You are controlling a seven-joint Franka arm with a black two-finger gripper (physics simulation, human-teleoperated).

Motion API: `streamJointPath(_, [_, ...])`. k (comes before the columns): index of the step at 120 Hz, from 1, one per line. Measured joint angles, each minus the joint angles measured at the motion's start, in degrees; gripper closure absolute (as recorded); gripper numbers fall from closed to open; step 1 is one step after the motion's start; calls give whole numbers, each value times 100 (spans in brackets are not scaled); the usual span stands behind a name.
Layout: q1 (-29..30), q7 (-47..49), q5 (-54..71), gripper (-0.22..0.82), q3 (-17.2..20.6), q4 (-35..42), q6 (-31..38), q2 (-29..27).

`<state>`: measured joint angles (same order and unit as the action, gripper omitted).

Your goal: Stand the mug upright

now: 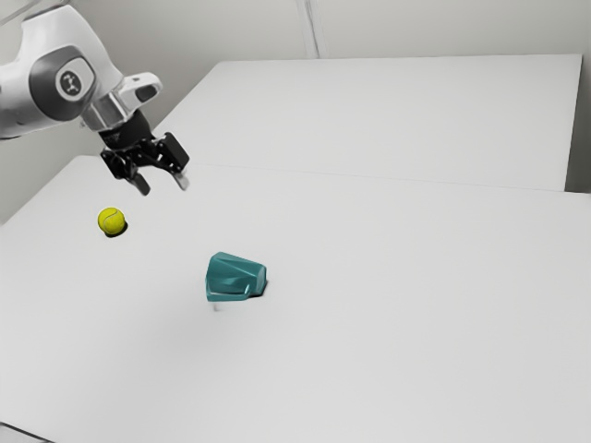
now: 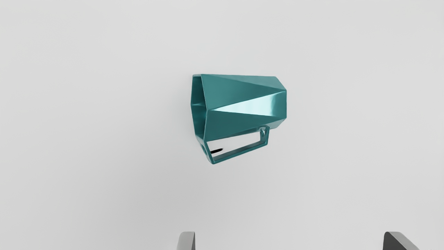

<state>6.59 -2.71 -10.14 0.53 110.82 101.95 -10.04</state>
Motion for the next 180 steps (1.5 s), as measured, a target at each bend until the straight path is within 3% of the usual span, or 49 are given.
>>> streamJointPath(81, [6,-2377,-2650,2,-1059,2074,1736,-16])
streamJointPath(133, [76,-4097,-4048,2,-1239,2191,2049,705])
streamJointPath(180, [286,-5329,-5096,2,-1240,2243,1806,1288])
